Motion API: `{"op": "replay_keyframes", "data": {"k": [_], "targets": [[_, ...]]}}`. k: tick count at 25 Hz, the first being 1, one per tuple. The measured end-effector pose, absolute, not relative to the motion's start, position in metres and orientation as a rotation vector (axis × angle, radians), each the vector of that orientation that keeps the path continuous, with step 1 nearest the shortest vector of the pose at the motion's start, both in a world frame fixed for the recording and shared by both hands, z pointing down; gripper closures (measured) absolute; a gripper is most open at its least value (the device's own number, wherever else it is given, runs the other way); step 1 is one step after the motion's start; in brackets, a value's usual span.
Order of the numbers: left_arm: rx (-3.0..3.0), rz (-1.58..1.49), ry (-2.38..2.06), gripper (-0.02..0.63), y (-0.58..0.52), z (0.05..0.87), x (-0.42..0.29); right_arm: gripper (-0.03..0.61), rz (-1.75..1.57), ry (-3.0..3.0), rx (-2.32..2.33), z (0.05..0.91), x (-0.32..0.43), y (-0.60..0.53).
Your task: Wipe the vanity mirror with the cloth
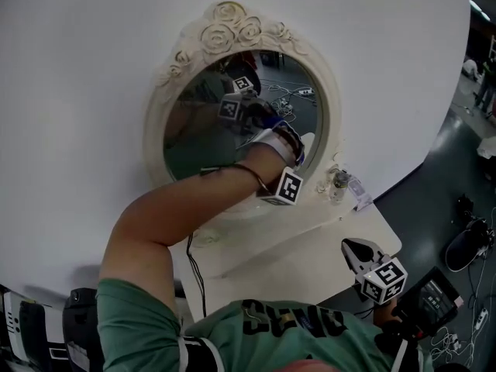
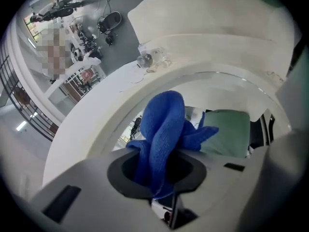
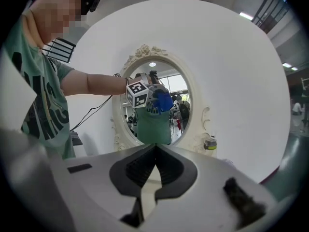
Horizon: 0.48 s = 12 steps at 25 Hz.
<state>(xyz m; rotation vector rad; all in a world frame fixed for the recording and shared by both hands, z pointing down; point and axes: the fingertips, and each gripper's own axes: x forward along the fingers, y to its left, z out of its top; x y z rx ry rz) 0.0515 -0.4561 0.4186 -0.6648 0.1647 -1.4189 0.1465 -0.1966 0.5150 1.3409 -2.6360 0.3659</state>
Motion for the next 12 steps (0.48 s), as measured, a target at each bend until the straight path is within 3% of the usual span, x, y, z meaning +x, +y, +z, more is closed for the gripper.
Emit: {"op": "replay_keyframes", "data": {"k": [7,12], "targets": [[-0.601,-1.321,0.173,0.534,-0.493,0.415,0.144,0.571,0.434,-2.588,1.459,0.532,0.196,-0.194],[-0.592,-1.341,0.153,0.538,-0.497,0.414,0.159,0.571,0.477,-2.597,1.467,0.541,0.202,-0.195]]}}
